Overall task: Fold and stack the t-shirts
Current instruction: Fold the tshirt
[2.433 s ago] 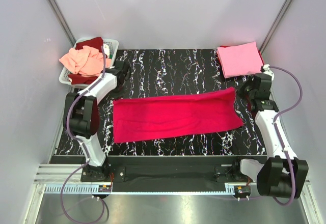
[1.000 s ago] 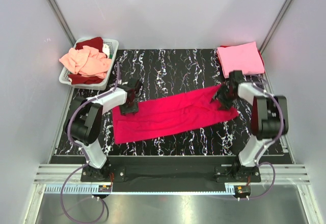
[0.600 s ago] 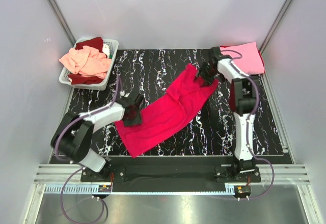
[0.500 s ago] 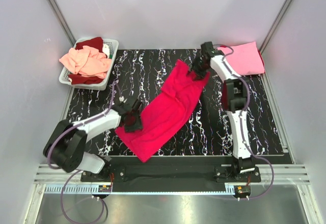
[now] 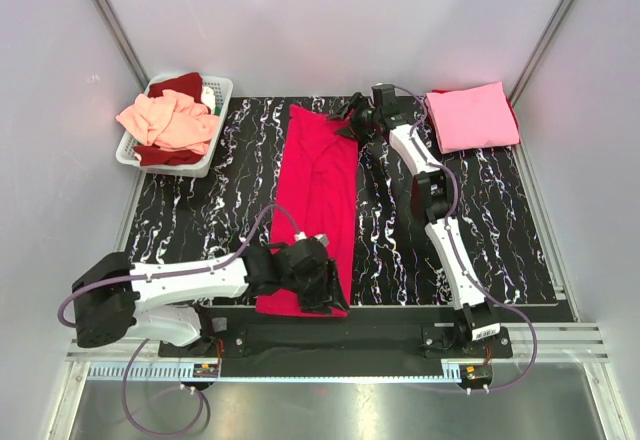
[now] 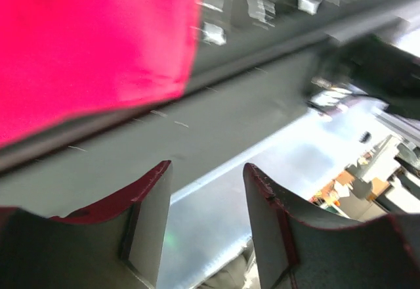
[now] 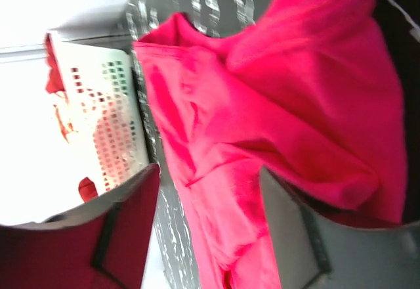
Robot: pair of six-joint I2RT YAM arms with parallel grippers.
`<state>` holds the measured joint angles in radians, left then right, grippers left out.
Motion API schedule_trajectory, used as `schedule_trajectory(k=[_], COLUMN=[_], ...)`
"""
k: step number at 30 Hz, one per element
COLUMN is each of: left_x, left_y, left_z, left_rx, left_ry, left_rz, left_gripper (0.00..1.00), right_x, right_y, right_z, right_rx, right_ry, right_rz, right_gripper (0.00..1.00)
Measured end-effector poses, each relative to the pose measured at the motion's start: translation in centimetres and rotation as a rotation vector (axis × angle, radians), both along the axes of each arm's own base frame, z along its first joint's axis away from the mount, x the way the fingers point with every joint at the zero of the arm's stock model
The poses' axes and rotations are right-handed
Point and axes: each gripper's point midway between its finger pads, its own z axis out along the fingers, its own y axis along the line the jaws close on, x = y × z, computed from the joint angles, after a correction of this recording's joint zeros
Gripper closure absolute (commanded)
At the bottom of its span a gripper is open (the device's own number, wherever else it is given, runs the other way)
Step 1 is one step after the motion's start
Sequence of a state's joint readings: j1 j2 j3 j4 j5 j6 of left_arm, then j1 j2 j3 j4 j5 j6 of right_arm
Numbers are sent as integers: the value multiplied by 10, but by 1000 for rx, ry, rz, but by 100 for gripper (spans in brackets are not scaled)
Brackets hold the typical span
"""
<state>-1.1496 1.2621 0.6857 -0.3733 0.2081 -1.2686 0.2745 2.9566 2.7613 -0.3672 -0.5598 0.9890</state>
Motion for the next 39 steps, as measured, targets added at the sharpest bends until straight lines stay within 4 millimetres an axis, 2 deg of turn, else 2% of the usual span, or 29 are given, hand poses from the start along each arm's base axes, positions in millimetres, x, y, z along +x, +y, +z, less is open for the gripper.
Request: schedule_trajectory(k=[3,6,8,10,12,15,17,19,21,23,25,26,28,30,32,34,38,39], left_x=[-3,9,23,41,68,119,155,191,233,283,319,342,386,414,434,450,467,472], left_y=[-16,-17,-8,10,30,63,81,89,89,79,74,67,52,45,40,38,40,40], left_z=[34,68,83,89,89,88,90,91,91,90,86,84,73,53,26,-3,-51,-49], left_rx=[-42,-52,-37,12,81,189,258,310,352,389,411,416,409,405,412,423,428,412], left_ry=[-38,-115,-173,-237,-303,-409,-467,-513,-550,-585,-596,-608,-628,-625,-601,-568,-497,-498], left_rz=[-7,34,74,115,172,257,302,324,327,305,296,287,264,238,203,180,157,166], left_gripper=[42,40,39,36,35,35,36,37,38,41,42,43,43,43,43,43,42,42], right_x=[8,11,6,-6,-23,-61,-100,-146,-193,-244,-284,-302,-341,-380,-406,-415,-414,-414], right_y=[2,3,1,-4,-14,-43,-67,-90,-109,-125,-134,-138,-148,-161,-171,-174,-173,-172], right_z=[10,16,19,25,42,84,129,182,208,209,189,172,118,69,47,52,86,91], right_rx=[19,12,-16,-61,-124,-248,-313,-331,-334,-338,-344,-349,-383,-423,-444,-432,-366,-353], right_ry=[-63,-120,-132,-125,-125,-128,-168,-263,-333,-364,-364,-344,-253,-154,-110,-145,-304,-331], right_rz=[-4,15,34,58,65,27,-21,-73,-118,-146,-150,-143,-119,-97,-91,-99,-135,-140], right_gripper=[17,11,6,4,3,1,0,0,0,0,0,0,0,0,0,1,1,1])
